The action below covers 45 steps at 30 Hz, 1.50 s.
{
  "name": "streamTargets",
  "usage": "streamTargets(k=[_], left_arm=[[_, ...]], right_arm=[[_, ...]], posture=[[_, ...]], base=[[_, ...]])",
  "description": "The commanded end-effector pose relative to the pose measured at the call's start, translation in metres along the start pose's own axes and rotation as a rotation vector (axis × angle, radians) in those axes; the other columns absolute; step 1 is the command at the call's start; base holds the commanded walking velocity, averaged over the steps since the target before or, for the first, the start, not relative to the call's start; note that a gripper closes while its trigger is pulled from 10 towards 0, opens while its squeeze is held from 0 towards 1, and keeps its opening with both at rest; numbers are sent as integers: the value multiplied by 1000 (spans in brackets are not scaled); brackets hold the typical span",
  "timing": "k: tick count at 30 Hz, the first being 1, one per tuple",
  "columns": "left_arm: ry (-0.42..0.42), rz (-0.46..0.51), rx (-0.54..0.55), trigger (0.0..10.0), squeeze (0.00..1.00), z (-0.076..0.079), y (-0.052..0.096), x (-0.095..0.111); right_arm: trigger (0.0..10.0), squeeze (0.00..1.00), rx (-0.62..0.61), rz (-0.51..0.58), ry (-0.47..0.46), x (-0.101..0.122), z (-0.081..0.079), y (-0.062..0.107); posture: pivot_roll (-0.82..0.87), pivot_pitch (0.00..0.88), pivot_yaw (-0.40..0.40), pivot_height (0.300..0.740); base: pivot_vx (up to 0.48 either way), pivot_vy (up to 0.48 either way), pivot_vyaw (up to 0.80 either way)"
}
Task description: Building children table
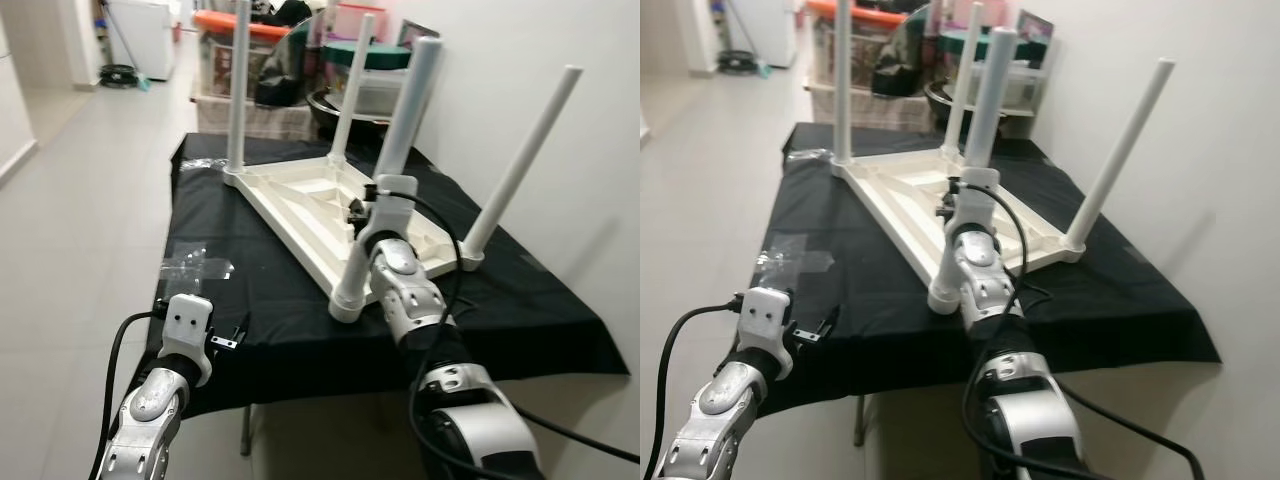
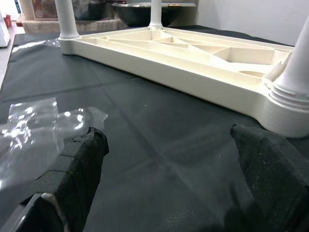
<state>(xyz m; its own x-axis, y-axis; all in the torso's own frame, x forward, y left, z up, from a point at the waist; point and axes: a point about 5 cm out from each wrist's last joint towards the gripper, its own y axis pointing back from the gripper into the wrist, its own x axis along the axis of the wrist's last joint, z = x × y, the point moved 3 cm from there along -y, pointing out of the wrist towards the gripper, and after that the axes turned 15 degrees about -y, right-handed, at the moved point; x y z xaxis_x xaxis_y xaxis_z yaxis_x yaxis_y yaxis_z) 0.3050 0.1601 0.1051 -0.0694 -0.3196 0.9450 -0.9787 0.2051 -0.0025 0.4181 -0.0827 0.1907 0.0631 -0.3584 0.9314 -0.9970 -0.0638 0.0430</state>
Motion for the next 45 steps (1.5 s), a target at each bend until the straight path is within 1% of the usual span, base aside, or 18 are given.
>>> streamTargets(k=[1, 2, 3, 4, 10, 16, 17, 18, 28, 31, 33, 34, 35, 36, 37, 39, 44, 45], left_arm=[[-5, -12, -14, 10000, 0, 2, -2, -2], [-6, -10, -12, 10000, 0, 1, -2, -2], [-6, -9, -9, 10000, 0, 1, -2, -1], [-5, -10, -9, 10000, 0, 1, -1, -2], [-5, -13, -6, 10000, 0, 1, 1, -3], [-7, -9, -3, 10000, 0, 0, 0, -2], [-10, -6, -5, 10000, 0, 0, -1, 0], [-11, -3, -5, 10000, 0, 0, -2, 0], [-3, -6, 0, 10000, 0, -1, 0, 0], [-2, -10, -4, 10000, 0, 0, 0, -2], [-2, -10, -4, 10000, 0, 0, 0, -2], [-2, -10, -6, 10000, 0, 2, -1, -1], [-2, -10, -6, 10000, 0, 2, -1, -1], [-1, -7, -7, 10000, 0, 3, -2, -1], [-1, -7, -7, 10000, 0, 3, -2, -1], [1, -7, -5, 10000, 0, 3, -2, 0], [2, -12, -3, 10000, 0, 1, -1, -2], [3, -14, -4, 10000, 0, 1, -1, -2]], right_arm=[[10000, 0, -29, -86, 0, -25, 8, 3], [10000, 1000, -23, -50, -19, -16, 8, 1], [10000, 1000, -5, -23, -29, -6, 8, -3], [10000, 0, 44, -9, -71, 6, 6, -9], [10000, 0, 386, 38, -304, 58, -28, -13], [10000, 0, 643, 36, -269, 66, -59, 1], [2471, 0, 859, -23, -225, 57, -79, 20], [235, 0, 1021, -83, -173, 42, -93, 37], [0, 0, 1282, -243, -174, 4, -103, 68], [0, 0, 967, -293, -48, -20, -96, 41], [0, 0, 967, -293, -48, -20, -96, 41], [0, 0, 624, -312, -22, -34, -72, 15], [0, 0, 624, -312, -22, -34, -72, 15], [0, 0, 295, -321, -12, -48, -37, 2], [0, 0, 295, -321, -12, -48, -37, 2], [0, 0, -72, -321, 17, -65, 11, 6], [0, 0, -159, -307, 33, -68, 25, 13], [10000, 0, -169, -314, 40, -66, 26, 14]], posture=[[60, 0, -149, 740], [64, 0, -150, 740], [66, 0, -151, 740], [68, 0, -151, 740], [76, 0, -155, 740], [79, 0, -153, 740], [88, 0, -156, 740], [89, 0, -158, 740], [86, 0, -158, 740], [86, 0, -158, 740], [86, 0, -158, 740], [72, 0, -153, 740], [72, 0, -153, 740], [77, 0, -157, 740], [77, 0, -157, 740], [77, 0, -157, 740], [69, 0, -150, 740], [69, 0, -150, 740]], base=[[0, 0, 0], [0, 0, 0], [0, 0, 0], [0, 0, 0], [0, 0, 0], [0, 0, 0], [0, 0, 0], [0, 0, 0], [0, 0, 0], [0, 0, 0], [0, 0, 0], [0, 0, 0], [0, 0, 0], [0, 0, 0], [0, 0, 0], [0, 0, 0], [0, 0, 0], [0, 0, 0]])
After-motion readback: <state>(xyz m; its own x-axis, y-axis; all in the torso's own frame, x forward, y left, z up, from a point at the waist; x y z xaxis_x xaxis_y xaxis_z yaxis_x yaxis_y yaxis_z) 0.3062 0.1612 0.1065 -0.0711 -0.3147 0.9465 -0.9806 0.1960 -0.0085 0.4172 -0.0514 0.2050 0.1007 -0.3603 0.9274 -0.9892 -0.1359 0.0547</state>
